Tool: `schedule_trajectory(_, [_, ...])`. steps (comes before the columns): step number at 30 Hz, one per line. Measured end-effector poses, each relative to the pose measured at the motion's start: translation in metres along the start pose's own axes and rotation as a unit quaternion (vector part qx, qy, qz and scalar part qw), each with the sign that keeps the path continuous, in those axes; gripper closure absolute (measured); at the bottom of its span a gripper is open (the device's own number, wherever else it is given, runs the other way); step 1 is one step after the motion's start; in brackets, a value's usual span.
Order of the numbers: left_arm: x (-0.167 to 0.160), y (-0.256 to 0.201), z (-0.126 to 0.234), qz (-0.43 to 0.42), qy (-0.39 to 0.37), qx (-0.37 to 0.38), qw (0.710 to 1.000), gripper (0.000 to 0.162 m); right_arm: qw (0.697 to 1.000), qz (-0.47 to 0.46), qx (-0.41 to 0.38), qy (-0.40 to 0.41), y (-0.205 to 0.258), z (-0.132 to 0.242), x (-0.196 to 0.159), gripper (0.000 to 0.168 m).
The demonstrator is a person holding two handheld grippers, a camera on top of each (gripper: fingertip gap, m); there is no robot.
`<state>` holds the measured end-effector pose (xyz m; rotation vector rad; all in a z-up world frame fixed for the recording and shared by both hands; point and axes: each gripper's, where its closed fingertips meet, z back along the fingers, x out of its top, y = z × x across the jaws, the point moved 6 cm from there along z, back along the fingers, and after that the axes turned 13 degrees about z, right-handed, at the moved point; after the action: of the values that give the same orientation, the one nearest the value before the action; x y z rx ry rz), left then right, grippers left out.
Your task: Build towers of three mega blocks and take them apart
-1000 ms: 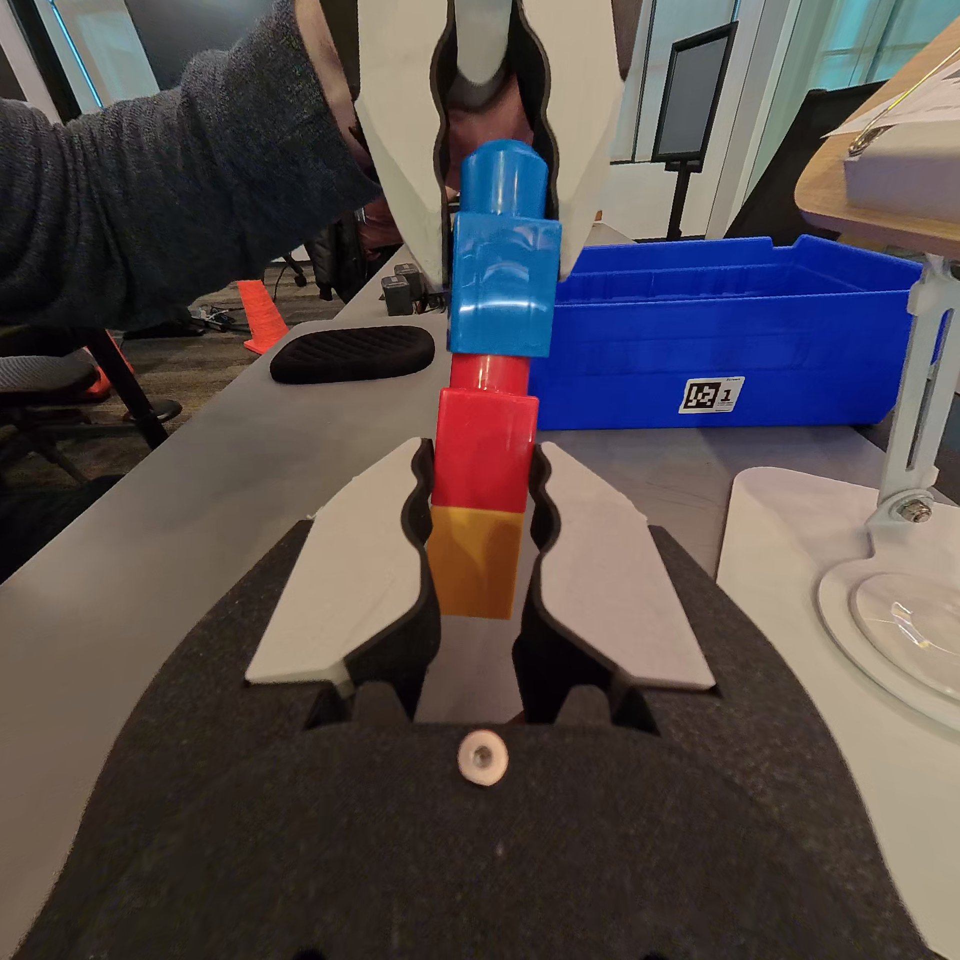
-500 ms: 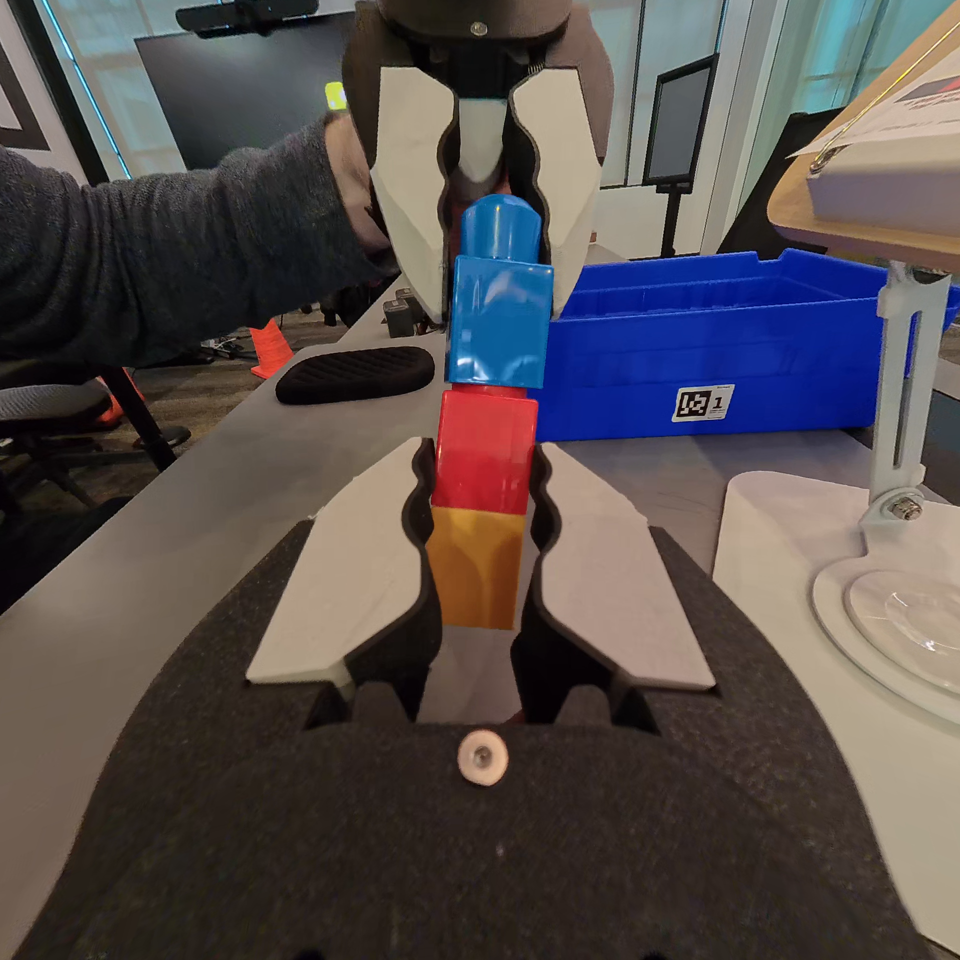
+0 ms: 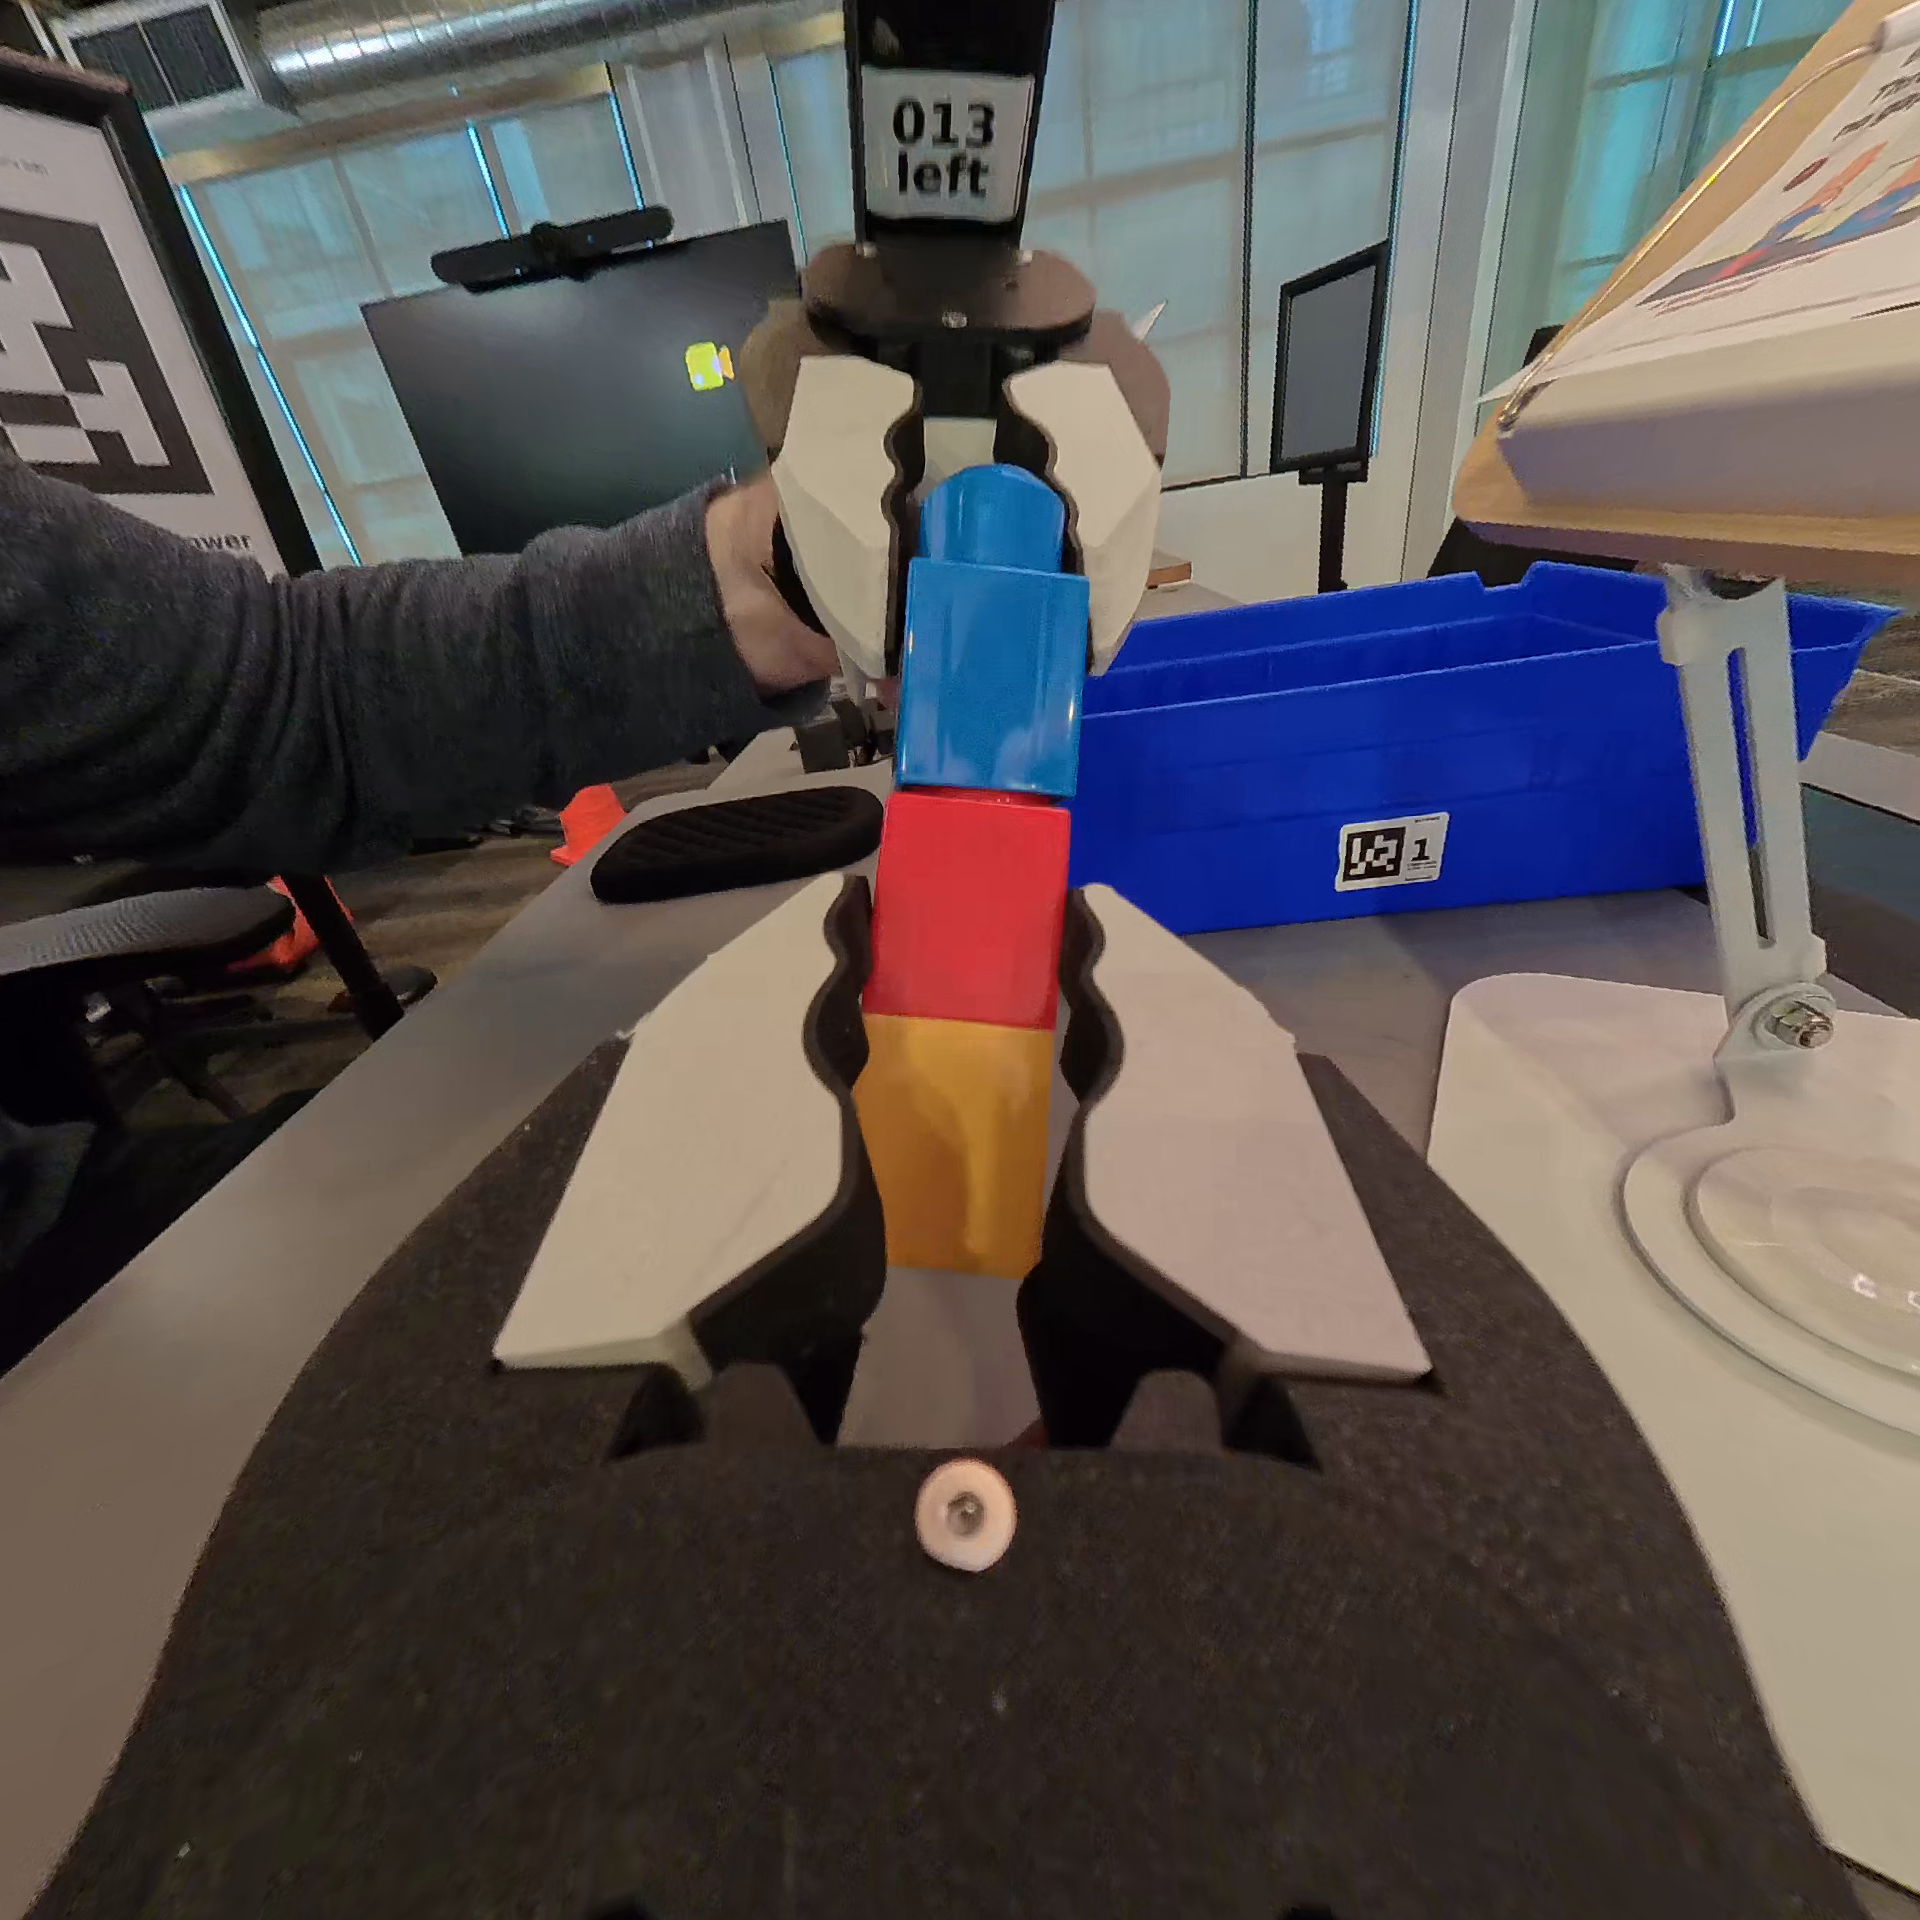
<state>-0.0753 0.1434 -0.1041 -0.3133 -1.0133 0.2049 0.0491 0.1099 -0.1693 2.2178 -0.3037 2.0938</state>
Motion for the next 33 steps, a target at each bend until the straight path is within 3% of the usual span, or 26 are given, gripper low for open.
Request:
schedule_trajectory(11, [-0.006, 0.008, -0.005, 0.038, -0.074, -0.019, 0.996, 0.128, 0.999, -0.022, -0.010, -0.032, -0.006, 0.007, 0.003, 0.134])
schedule_trajectory(19, [0.009, 0.000, -0.012, 0.036, -0.148, -0.042, 0.987, 0.128, 1.000, -0.002, -0.006, -0.012, -0.002, 0.003, 0.001, 0.134])
schedule_trajectory(26, [0.015, 0.000, -0.014, 0.033, -0.145, -0.029, 0.988, 0.128, 0.999, -0.017, -0.006, -0.034, -0.005, 0.007, 0.003, 0.134])
schedule_trajectory(33, [0.008, 0.002, -0.008, 0.045, -0.076, -0.003, 0.996, 0.128, 0.999, -0.021, -0.007, -0.041, -0.006, 0.008, 0.004, 0.134])
